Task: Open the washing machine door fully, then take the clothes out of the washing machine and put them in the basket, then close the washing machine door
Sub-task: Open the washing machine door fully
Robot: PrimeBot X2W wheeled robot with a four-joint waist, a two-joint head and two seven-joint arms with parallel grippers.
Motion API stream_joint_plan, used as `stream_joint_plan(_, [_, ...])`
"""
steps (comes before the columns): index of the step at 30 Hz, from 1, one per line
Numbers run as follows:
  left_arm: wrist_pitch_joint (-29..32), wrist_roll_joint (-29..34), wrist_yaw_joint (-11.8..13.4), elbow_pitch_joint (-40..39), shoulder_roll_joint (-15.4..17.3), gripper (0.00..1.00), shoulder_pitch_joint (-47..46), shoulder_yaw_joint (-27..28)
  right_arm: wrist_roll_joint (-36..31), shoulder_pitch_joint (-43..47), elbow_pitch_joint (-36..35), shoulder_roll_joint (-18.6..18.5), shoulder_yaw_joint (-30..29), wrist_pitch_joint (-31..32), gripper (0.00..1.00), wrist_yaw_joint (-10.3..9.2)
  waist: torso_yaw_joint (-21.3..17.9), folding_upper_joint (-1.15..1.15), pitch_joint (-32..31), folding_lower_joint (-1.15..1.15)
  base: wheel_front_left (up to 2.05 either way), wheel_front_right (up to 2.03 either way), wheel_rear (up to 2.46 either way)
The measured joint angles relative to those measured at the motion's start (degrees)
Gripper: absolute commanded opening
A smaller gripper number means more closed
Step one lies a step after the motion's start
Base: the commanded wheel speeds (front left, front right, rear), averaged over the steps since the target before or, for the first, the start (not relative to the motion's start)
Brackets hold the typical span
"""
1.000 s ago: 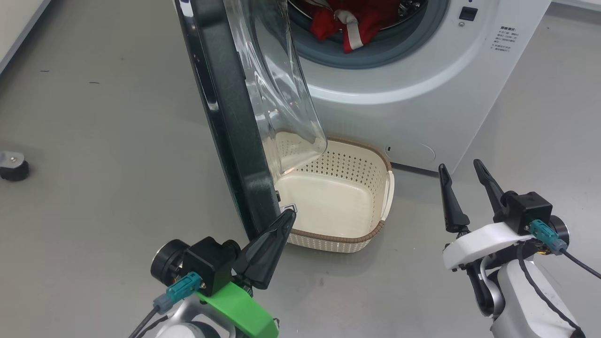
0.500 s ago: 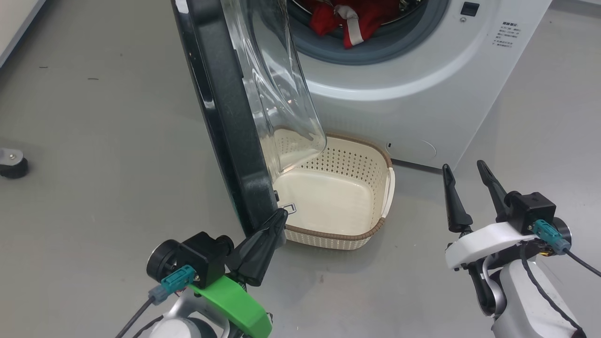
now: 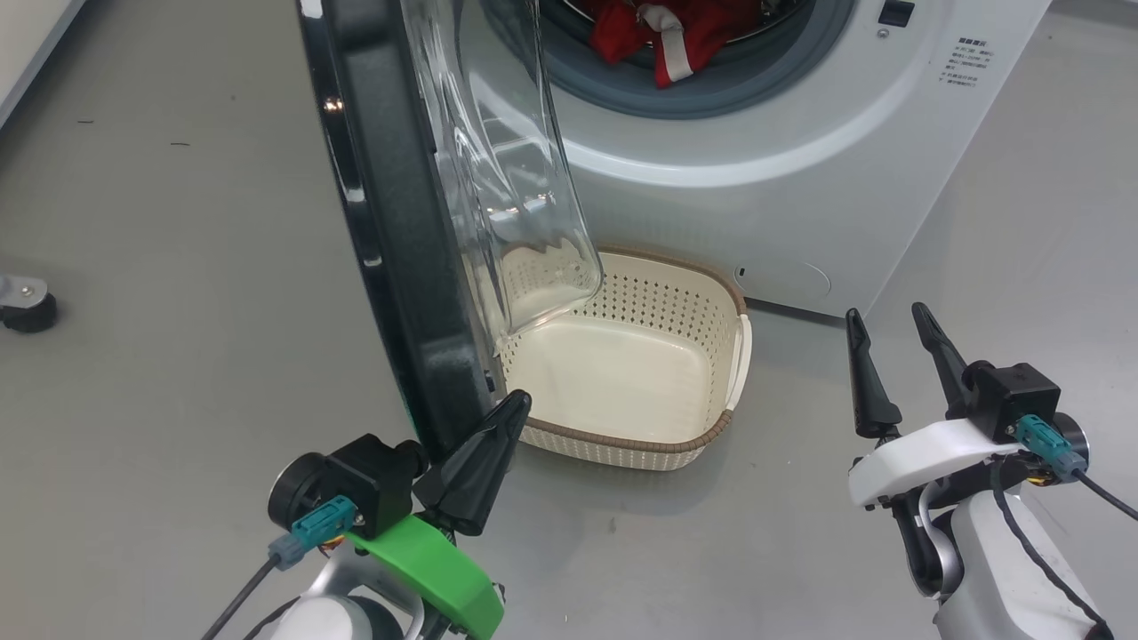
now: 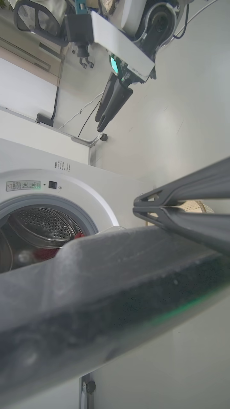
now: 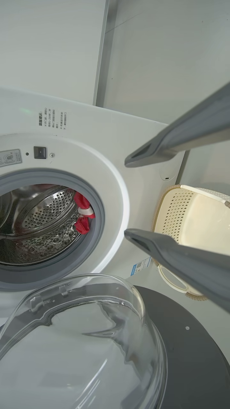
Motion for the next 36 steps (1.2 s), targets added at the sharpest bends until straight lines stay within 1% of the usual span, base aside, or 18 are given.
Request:
stream_joint_plan(7, [-1.2, -0.4, 2.0, 1.3, -0.2, 0.0, 0.0, 2.5, -0.3, 0.0, 0.0, 0.1, -0.8, 0.0, 1.0, 0.11, 0.6, 0.0, 0.4, 0.0, 0.0, 0.0, 0.0])
stream_joint_plan(9, [-1.6, -0.3, 2.6, 1.6, -0.1, 0.0, 0.0, 3.5, -0.5, 0.0, 0.0, 0.1, -0.8, 0.0, 1.0, 0.42, 0.7, 0.0, 0.4, 0.0, 0.0, 0.0, 0.0])
stream_joint_plan(10, [-1.6, -0.3, 2.6, 1.6, -0.1, 0.0, 0.0, 3.5, -0.5, 0.0, 0.0, 0.1, -0.8, 0.0, 1.0, 0.42, 0.7, 0.0, 0.4, 0.0, 0.0, 0.0, 0.0])
stream_joint_plan(18, [-3.6, -0.5, 5.6, 3.2, 0.0, 0.0, 0.3, 7.6, -1.0, -0.1, 0.1, 0.2, -1.3, 0.0, 1.0, 0.43, 1.0, 0.0, 0.7, 0.0, 0.0, 0.0, 0.0])
stream_joint_plan(21, [-4.3, -0.8, 6.4, 3.7, 0.1, 0.0, 0.3, 9.4, -1.1, -0.1, 0.1, 0.4, -1.5, 0.0, 1.0, 0.44, 1.0, 0.0, 0.8, 0.0, 0.0, 0.0, 0.0])
stream_joint_plan(29, [-6.1, -0.9, 7.1, 5.1, 1.1, 0.0, 0.2, 13.4, -1.6, -0.1, 0.1, 0.4, -2.1, 0.0, 1.0, 0.92, 1.2, 0.0, 1.2, 0.0, 0.0, 0.0, 0.0])
stream_joint_plan(36, [-7.9, -1.2, 7.8, 7.0, 1.8, 0.0, -0.1, 17.8, -2.2, -0.1, 0.1, 0.4, -2.4, 0.0, 1.0, 0.93, 1.6, 0.0, 1.6, 0.0, 0.0, 0.0, 0.0])
